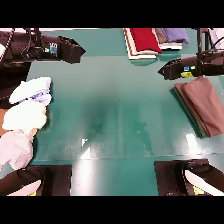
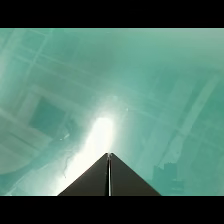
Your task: Fold the shirts.
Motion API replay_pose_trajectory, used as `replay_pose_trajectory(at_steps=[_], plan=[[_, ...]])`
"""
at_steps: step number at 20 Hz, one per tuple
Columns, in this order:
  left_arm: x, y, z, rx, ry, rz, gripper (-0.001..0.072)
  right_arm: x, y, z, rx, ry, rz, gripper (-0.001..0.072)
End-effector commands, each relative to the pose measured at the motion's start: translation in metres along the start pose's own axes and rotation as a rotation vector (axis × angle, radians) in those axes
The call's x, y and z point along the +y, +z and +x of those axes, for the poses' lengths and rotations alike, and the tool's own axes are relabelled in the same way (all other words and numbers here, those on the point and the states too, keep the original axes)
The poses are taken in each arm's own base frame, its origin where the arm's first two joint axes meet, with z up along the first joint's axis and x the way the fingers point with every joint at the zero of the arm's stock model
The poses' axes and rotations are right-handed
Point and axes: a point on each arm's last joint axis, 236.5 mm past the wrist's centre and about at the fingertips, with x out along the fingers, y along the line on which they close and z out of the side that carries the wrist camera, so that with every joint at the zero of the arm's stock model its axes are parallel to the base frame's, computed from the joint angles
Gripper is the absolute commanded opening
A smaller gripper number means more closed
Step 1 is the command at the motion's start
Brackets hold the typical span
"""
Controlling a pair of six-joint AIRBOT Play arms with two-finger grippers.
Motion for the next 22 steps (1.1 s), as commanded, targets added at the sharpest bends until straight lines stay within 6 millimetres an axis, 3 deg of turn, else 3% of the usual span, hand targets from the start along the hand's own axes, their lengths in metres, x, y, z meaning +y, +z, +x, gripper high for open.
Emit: replay_pose_trajectory(at_steps=[1,2,3,5,7,11,15,17,20,21,22], plan=[[0.067,0.002,-0.007,0.005,0.249,0.094,0.0129,0.001,0.0,0.0,0.0,0.001,-0.001,0.0016],[0.103,-0.002,-0.012,0.023,0.36,0.067,0.0427,0.001,0.0,0.0,-0.001,0.001,0.0,0.0016],[0.143,-0.011,-0.019,0.051,0.47,0.018,0.0605,0.001,0.0,0.0,-0.001,0.002,-0.001,0.0016],[0.213,-0.042,-0.026,0.15,0.611,-0.072,0.0613,0.001,0.0,0.0,-0.001,0.001,0.0,0.0016],[0.27,-0.09,-0.026,0.286,0.694,-0.173,0.0614,0.001,0.0,0.0,-0.001,0.001,0.0,0.0016],[0.344,-0.189,-0.011,0.538,0.763,-0.335,0.0614,0.001,0.0,0.0,-0.001,0.001,0.0,0.0016],[0.376,-0.252,0.008,0.666,0.77,-0.404,0.0613,0.001,0.001,0.0,-0.002,0.001,0.0,0.0016],[0.379,-0.263,0.015,0.683,0.765,-0.407,0.0613,0.001,0.001,0.0,-0.005,0.001,0.0,0.0016],[0.381,-0.259,0.018,0.664,0.767,-0.4,0.0608,0.001,0.001,0.0,-0.005,0.001,0.0,0.0016],[0.381,-0.259,0.017,0.666,0.767,-0.4,0.0475,0.001,0.001,0.0,-0.005,0.001,0.0,0.0016],[0.381,-0.26,0.017,0.671,0.766,-0.401,0.025,0.001,0.001,0.0,-0.006,0.001,-0.001,0.0016]])
